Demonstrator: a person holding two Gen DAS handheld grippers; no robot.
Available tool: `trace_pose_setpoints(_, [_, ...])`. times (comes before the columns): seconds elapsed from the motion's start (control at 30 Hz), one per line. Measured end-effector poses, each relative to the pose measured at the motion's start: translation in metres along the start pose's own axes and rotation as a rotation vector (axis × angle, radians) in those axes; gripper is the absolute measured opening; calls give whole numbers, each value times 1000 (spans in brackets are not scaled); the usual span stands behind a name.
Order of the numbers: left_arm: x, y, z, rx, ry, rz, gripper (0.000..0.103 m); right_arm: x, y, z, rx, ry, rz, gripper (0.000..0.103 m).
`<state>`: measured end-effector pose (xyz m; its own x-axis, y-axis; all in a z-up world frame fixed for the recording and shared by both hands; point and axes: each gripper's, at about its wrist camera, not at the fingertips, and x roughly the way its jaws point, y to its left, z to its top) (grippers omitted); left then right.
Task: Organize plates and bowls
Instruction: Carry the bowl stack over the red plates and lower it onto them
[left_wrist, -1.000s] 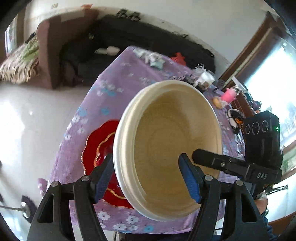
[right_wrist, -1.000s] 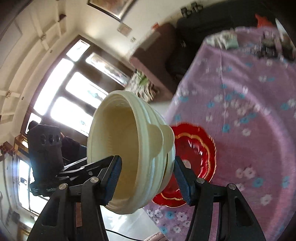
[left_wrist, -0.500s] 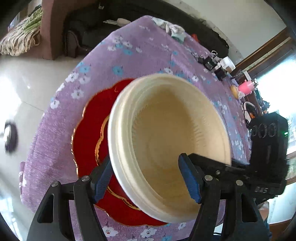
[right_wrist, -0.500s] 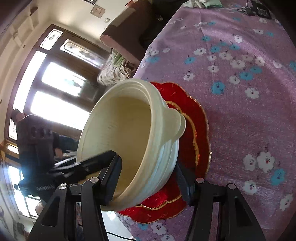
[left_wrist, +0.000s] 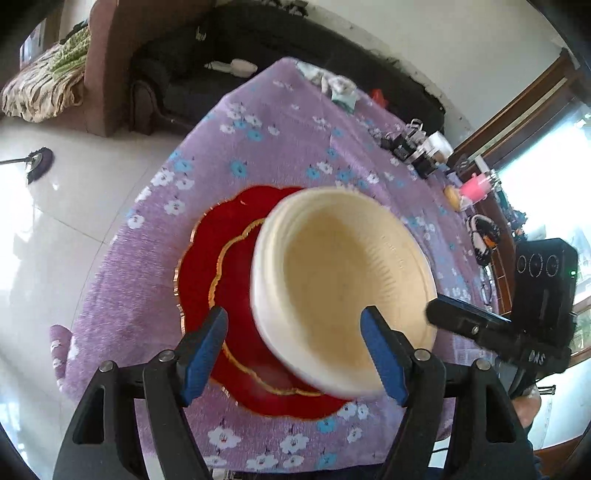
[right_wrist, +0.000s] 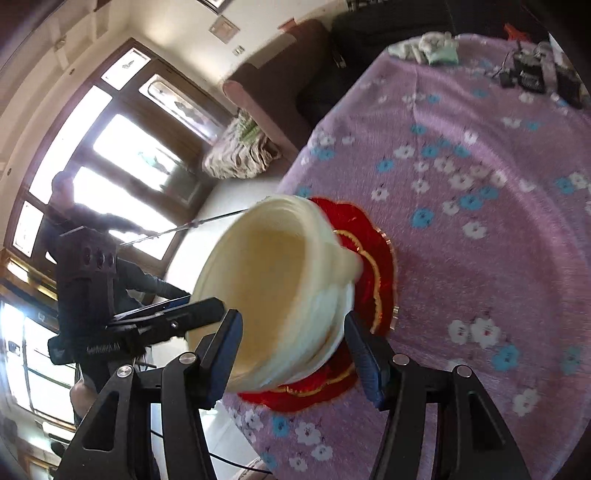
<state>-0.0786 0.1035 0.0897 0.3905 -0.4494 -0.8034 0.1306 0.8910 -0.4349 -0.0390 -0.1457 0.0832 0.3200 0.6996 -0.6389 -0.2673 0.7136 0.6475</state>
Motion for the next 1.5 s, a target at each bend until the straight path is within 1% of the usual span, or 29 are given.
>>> trace_pose_setpoints(0.13, [-24, 12, -8, -17, -66, -33, 78, -32, -15, -5, 18, -70, 19, 64])
trace_pose_setpoints(0.23, [-34, 33, -14, -71, -108, -53, 78, -44, -31, -7, 42, -103, 15, 64])
trace_pose_setpoints(0.3, [-32, 50, -17, -112, -116, -35, 78, -49, -41, -8, 60, -109, -2, 64])
trace_pose_setpoints(0.37, [-26, 65, -19, -144, -107, -10, 78, -46, -56, -7, 86, -113, -27, 64])
trace_pose_setpoints(0.4, [-23, 70, -20, -151, -103, -5, 76, -43, -63, -8, 96, -107, -38, 62])
trace_pose_setpoints(0.43, [-19, 73, -20, -155, -99, -3, 72, -40, -69, -7, 106, -102, -49, 50])
trace_pose_setpoints(0.47, [-15, 75, -20, -153, -92, 3, 69, -34, -73, -6, 114, -93, -53, 44])
trace_pose_setpoints(0.5, [-11, 76, -20, -149, -87, 7, 64, -30, -78, -6, 126, -82, -51, 41])
trace_pose_setpoints(0.53, [-7, 76, -20, -144, -81, 6, 59, -25, -80, -6, 131, -73, -49, 41])
trace_pose_setpoints(0.57, [-2, 75, -20, -136, -75, 5, 57, -21, -80, -6, 125, -67, -59, 40])
trace_pose_setpoints(0.6, [2, 73, -19, -124, -69, 10, 52, -16, -80, -6, 117, -58, -72, 40])
trace_pose_setpoints(0.63, [6, 71, -19, -112, -65, 22, 49, -12, -80, -7, 117, -48, -66, 38])
trace_pose_setpoints(0.8, [18, 66, -18, -93, -61, 25, 47, 5, -69, -9, 88, -22, -48, 33])
trace_pose_setpoints(0.9, [28, 64, -18, -73, -54, 73, 47, 11, -64, -9, 64, -16, -63, 28])
trace_pose_setpoints(1.0, [42, 60, -19, -54, -43, 123, 46, 23, -59, -10, 47, -1, -103, 27])
trace_pose_setpoints(1.07, [47, 51, -20, -14, -64, 155, 39, 33, -56, -12, 40, 0, -105, 23])
trace_pose_setpoints(1.1, [49, 48, -20, -5, -59, 138, 29, 36, -56, -14, 39, -4, -94, 18])
trace_pose_setpoints(1.13, [51, 45, -20, -3, -54, 115, 27, 38, -56, -15, 43, -11, -83, 18])
trace_pose_setpoints(1.17, [52, 40, -21, 6, -66, 145, 27, 37, -55, -17, 44, -20, -84, 18])
trace_pose_setpoints(1.2, [52, 35, -22, 18, -74, 165, 30, 36, -55, -17, 47, -24, -87, 18])
trace_pose_setpoints(1.23, [52, 31, -23, 27, -79, 165, 35, 34, -55, -18, 55, -27, -87, 18])
trace_pose_setpoints(1.37, [48, 3, -18, 50, -111, 130, 37, 15, -56, -25, 52, -54, -96, 19])
trace_pose_setpoints(1.43, [47, -16, -15, 72, -127, 112, 38, -3, -62, -32, 70, -86, -93, 19])
trace_pose_setpoints(1.5, [53, -41, -11, 107, -125, 91, 40, -23, -70, -38, 85, -121, -91, 20])
